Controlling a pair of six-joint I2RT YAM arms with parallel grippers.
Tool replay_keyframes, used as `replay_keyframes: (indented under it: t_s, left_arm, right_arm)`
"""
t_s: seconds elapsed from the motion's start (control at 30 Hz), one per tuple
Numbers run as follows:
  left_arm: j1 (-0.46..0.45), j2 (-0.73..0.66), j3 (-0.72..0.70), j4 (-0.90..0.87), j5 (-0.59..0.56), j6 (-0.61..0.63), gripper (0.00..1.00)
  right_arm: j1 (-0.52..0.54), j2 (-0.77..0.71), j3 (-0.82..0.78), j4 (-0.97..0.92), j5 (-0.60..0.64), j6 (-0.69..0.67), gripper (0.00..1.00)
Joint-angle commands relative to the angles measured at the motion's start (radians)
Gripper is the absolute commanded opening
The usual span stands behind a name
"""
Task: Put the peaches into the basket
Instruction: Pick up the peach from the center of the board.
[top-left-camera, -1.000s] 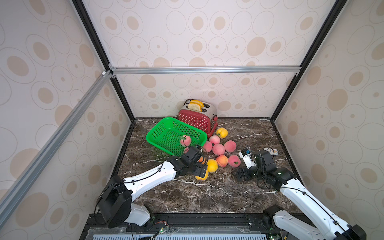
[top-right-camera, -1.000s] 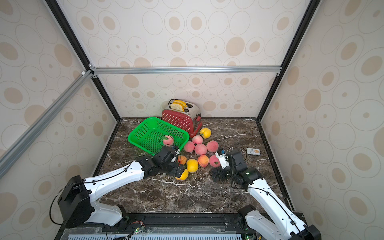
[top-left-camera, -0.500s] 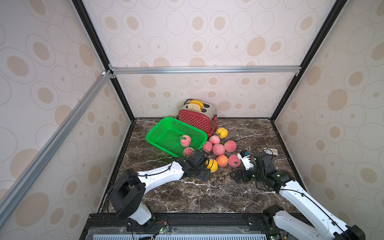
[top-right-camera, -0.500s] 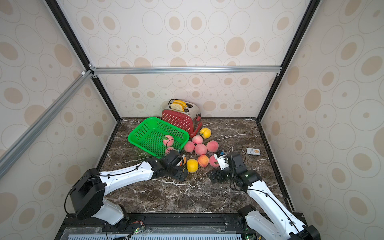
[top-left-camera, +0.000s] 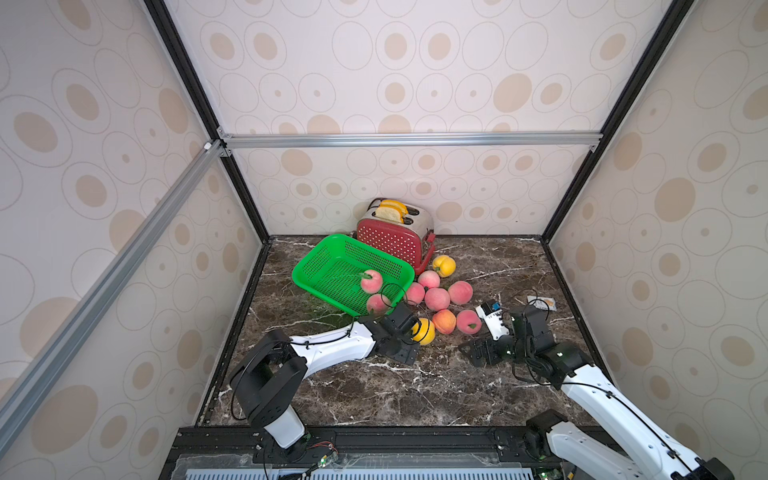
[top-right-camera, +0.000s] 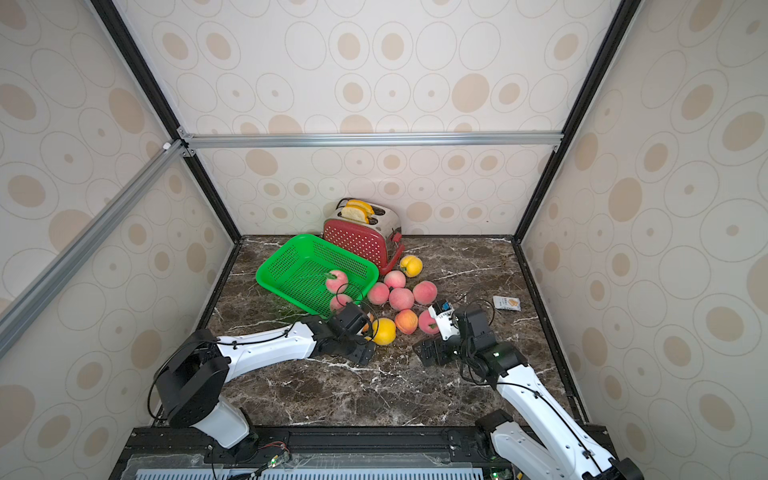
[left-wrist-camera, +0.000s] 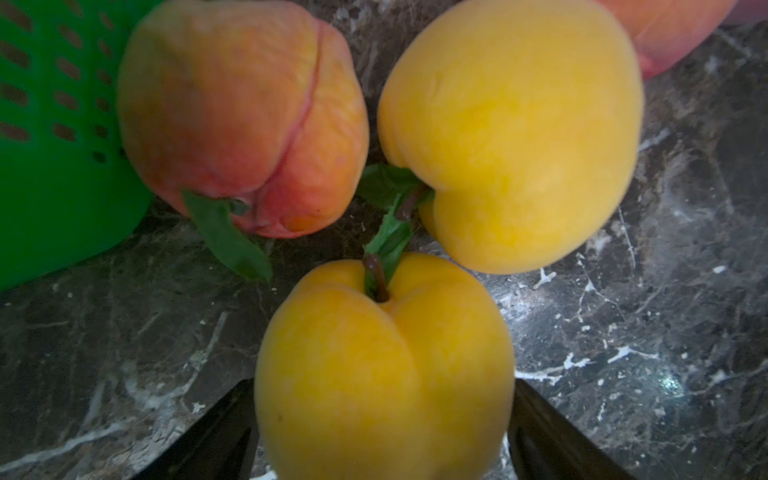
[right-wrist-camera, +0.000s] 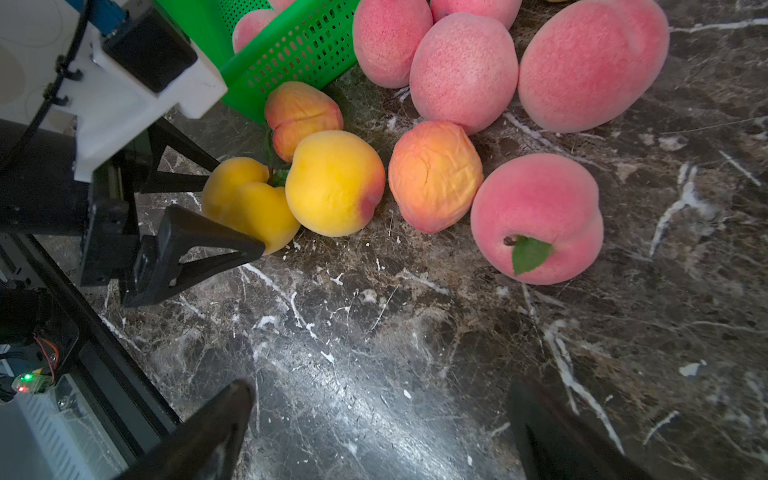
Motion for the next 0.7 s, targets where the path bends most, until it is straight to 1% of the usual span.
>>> replay_keyframes:
  t_s: [0.0,0.07,0.13,0.3,0.47,0.67]
  left_arm:
    - [-0.008,-0.004,0.023,-0.002,-0.012,0.019,0.80]
    - [-0.008,-0.006,0.020,-0.005,-0.008,0.020,0.75]
    - [-0.008,-0.013,0.014,-0.003,0.001,0.016,0.74]
    - [-0.008,-0.053,-0.009,-0.007,0.023,0.005,0.67]
    - [-0.019,-0.137,-0.020,-0.048,0.057,-0.004,0.67]
    - [-0.039,-0.273,-0.002,-0.129,0.027,-0.020,0.67]
  right_arm:
    - [-0.003,-0.002,-0.018,0.006,-0.004,0.003,1.00]
    - [-0.003,-0.005,-0.022,0.008,-0.002,0.003,1.00]
    - [-0.003,-0.012,-0.025,0.007,0.005,0.005,1.00]
    - [-0.003,-0.025,-0.021,0.004,0.014,0.001,1.00]
    - [-0.003,-0.019,-0.025,0.005,0.030,-0.010,1.00]
    - [-0.003,-0.014,-0.028,0.013,0.034,-0.006,1.00]
